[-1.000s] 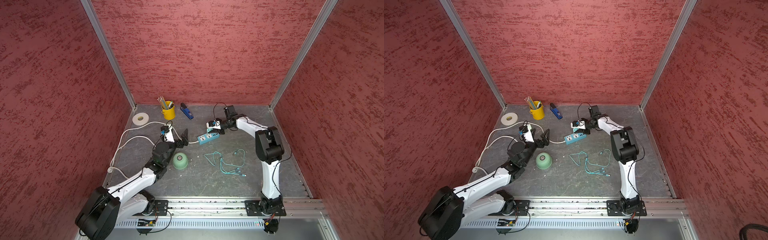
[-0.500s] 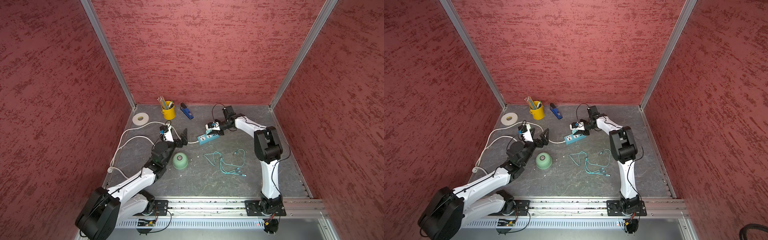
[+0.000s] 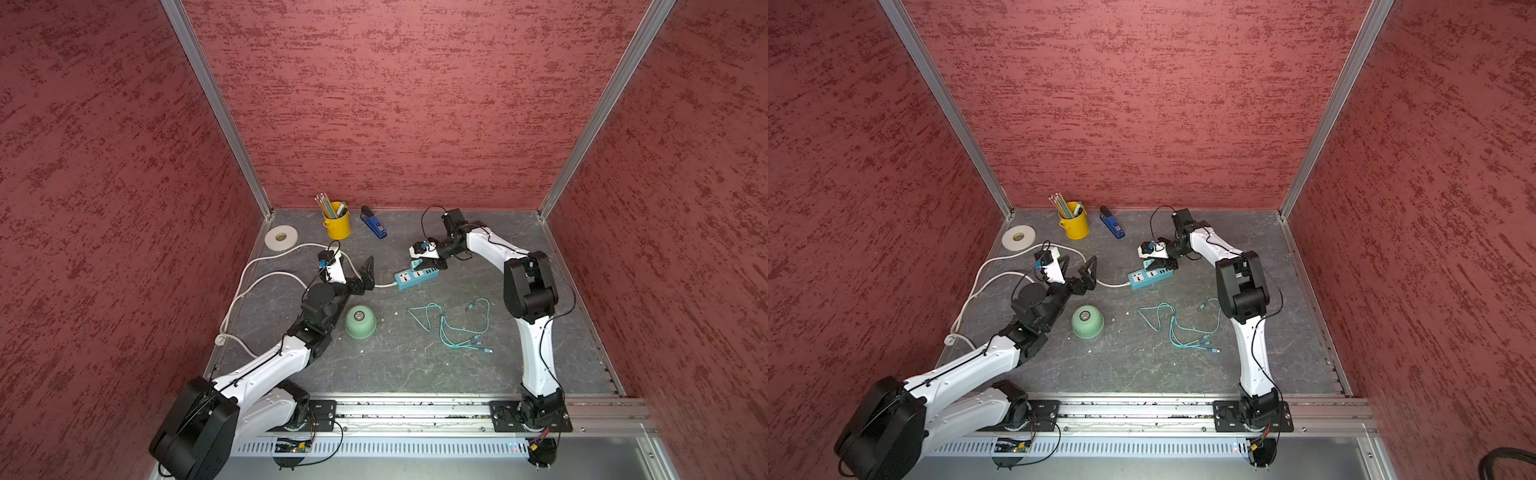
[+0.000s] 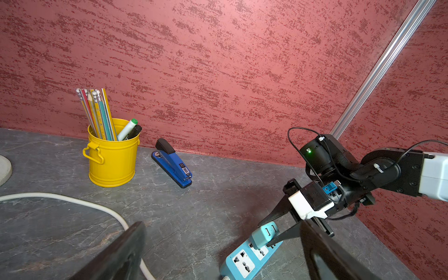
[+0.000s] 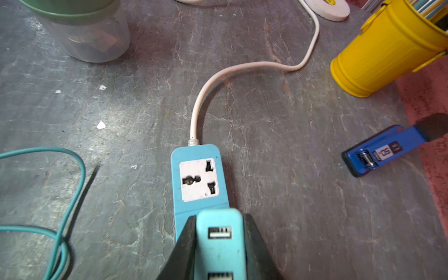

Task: Charge the cordless meat grinders
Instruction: Insert the plug into the socket.

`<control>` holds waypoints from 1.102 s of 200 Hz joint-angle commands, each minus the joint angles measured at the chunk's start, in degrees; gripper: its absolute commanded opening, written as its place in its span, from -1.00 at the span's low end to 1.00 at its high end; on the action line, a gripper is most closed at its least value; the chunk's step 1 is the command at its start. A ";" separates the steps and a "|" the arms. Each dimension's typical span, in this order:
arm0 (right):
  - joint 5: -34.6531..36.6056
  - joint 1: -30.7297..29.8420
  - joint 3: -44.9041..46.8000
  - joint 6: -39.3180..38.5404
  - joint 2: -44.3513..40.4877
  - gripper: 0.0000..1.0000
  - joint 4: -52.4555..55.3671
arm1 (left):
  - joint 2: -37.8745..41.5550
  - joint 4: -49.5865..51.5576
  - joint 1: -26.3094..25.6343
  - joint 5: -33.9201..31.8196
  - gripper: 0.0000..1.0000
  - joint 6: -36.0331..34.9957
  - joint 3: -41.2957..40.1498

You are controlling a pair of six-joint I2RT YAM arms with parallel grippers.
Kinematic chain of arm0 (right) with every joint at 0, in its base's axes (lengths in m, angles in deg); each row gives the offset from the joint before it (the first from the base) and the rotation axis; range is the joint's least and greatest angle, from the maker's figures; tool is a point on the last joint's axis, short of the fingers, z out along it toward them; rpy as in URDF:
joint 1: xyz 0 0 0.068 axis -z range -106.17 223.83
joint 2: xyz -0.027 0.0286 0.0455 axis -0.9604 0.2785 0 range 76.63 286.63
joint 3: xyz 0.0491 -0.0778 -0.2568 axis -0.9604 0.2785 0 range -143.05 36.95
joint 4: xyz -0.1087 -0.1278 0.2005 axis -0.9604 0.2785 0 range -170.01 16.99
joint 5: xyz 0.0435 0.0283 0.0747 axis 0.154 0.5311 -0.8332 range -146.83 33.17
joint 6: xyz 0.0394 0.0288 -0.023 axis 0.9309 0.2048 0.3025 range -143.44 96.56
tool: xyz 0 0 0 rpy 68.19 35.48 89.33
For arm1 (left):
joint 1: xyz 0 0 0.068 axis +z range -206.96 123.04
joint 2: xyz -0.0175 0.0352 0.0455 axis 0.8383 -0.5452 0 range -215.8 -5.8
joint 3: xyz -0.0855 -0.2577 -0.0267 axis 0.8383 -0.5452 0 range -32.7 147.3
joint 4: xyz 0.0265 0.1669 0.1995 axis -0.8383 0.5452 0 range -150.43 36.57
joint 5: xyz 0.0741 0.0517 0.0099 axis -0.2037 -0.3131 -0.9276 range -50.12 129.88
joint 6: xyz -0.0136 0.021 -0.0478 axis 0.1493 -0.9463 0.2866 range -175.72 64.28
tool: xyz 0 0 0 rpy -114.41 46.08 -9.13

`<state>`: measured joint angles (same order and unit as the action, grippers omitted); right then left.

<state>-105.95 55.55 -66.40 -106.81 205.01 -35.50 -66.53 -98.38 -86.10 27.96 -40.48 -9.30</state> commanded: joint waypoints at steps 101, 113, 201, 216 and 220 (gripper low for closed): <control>-0.29 -1.40 5.69 4.73 -2.52 -1.00 5.48 | 0.08 -0.71 0.87 1.61 0.99 0.88 0.42; 0.22 -1.37 6.33 5.68 -2.44 -1.00 4.03 | 0.13 -0.72 0.91 1.62 0.99 0.87 0.42; 7.97 -1.45 6.82 9.06 -1.42 -1.00 4.71 | 2.08 0.26 1.02 0.93 0.99 1.06 -0.62; 9.52 -1.62 6.84 9.04 -1.46 -1.00 5.01 | 2.17 0.25 1.11 1.00 0.99 1.01 -0.63; 9.79 -1.67 6.85 9.10 -1.46 -1.00 5.06 | 2.15 0.25 1.11 1.02 0.99 1.01 -0.62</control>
<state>-104.27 54.34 -61.13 -98.79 203.00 -32.64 -65.02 -98.28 -85.51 29.09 -39.65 -9.36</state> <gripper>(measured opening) 0.244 0.996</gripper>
